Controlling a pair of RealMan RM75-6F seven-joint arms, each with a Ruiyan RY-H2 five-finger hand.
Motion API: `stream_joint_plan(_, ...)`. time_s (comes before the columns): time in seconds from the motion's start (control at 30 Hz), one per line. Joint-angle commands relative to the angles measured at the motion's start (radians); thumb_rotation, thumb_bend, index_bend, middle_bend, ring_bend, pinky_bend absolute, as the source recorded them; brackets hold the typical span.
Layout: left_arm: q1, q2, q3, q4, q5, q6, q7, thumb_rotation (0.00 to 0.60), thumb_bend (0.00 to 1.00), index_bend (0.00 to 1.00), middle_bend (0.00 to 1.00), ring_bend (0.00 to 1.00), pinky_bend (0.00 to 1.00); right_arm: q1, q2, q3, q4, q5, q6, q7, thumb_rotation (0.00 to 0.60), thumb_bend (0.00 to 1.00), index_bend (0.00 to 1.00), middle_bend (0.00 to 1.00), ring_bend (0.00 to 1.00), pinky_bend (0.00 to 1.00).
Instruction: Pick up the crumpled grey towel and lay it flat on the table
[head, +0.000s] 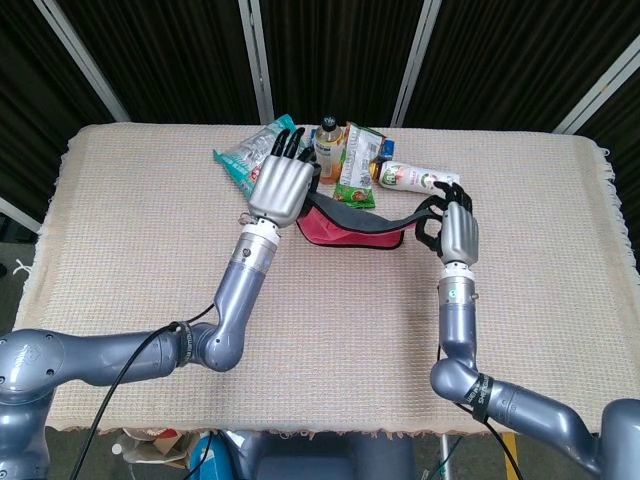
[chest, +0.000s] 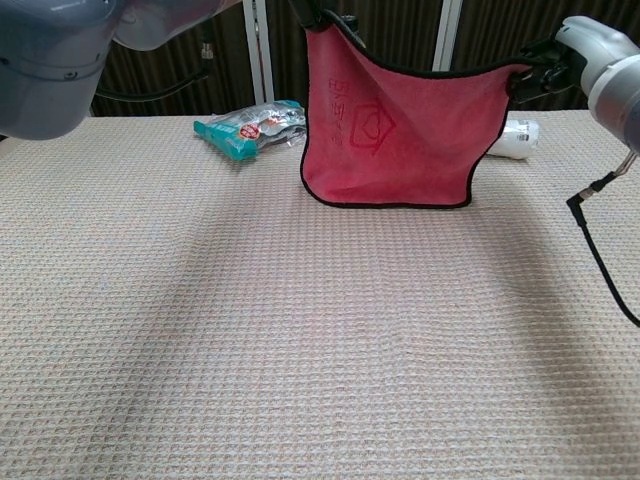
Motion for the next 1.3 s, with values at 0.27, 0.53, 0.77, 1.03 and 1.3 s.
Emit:
stream_joint_plan(0.27, 0.012, -0.022, -0.009, 0.046, 0.026, -0.009, -0.036, 0.600, 0.62, 0.71, 0.28, 0.04, 0.02, 0.068, -0.011, 0.039, 0.050, -0.003, -0.019, -0.030, 0.600, 0.61, 0.58, 0.19, 0.00, 0.04)
stream_joint_plan(0.53, 0.012, -0.042, -0.028, 0.088, 0.036, -0.006, -0.052, 0.600, 0.62, 0.71, 0.28, 0.04, 0.02, 0.127, -0.002, 0.082, 0.078, 0.018, -0.029, -0.066, 0.600, 0.61, 0.58, 0.19, 0.00, 0.04)
stream_joint_plan(0.77, 0.010, -0.050, -0.045, 0.121, 0.060, -0.006, -0.073, 0.600, 0.62, 0.71, 0.28, 0.04, 0.02, 0.154, 0.003, 0.102, 0.106, 0.038, -0.037, -0.072, 0.600, 0.61, 0.58, 0.19, 0.00, 0.04)
stream_joint_plan(1.03, 0.008, -0.074, -0.057, 0.187, 0.114, 0.005, -0.121, 0.600, 0.62, 0.70, 0.28, 0.04, 0.02, 0.170, 0.013, 0.104, 0.115, 0.031, -0.037, -0.067, 0.600, 0.61, 0.58, 0.19, 0.00, 0.04)
stream_joint_plan(1.3, 0.051, -0.085, -0.035, 0.164, 0.151, 0.022, -0.159, 0.600, 0.62, 0.70, 0.28, 0.04, 0.02, 0.128, 0.032, 0.070, 0.052, 0.027, 0.000, -0.061, 0.600, 0.61, 0.58, 0.19, 0.00, 0.04)
